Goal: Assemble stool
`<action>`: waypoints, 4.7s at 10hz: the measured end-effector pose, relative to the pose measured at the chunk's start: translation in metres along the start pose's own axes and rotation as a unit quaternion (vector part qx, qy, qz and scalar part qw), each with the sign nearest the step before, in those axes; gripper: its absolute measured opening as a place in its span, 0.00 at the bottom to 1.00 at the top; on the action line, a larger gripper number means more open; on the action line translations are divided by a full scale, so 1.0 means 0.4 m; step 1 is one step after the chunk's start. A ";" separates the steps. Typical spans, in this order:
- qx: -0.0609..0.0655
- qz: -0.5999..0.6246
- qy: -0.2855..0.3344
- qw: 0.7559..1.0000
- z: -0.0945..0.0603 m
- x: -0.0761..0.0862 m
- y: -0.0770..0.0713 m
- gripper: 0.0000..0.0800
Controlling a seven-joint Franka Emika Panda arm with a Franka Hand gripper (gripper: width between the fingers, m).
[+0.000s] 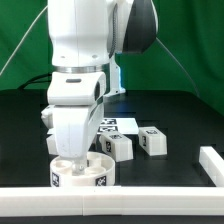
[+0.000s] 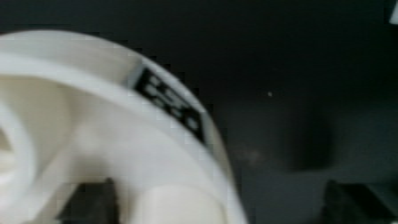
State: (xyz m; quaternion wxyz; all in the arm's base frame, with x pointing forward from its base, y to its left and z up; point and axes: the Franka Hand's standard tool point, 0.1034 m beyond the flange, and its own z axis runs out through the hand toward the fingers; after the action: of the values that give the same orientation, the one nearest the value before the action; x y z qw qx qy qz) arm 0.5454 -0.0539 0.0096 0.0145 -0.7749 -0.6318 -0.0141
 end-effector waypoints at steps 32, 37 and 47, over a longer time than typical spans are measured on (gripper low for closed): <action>0.022 0.031 0.029 0.999 0.010 0.296 0.038 0.26; 0.047 0.038 0.024 0.998 0.010 0.387 0.030 0.25; 0.053 0.053 0.024 0.997 -0.008 0.442 0.031 0.67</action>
Offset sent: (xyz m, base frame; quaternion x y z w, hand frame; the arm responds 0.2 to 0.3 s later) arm 0.0000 0.0000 0.0000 0.0000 0.0000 0.0000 1.0000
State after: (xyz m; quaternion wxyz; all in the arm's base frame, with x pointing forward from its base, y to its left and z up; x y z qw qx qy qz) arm 0.5933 0.1164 0.0197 0.0712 -0.8051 -0.5889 0.0016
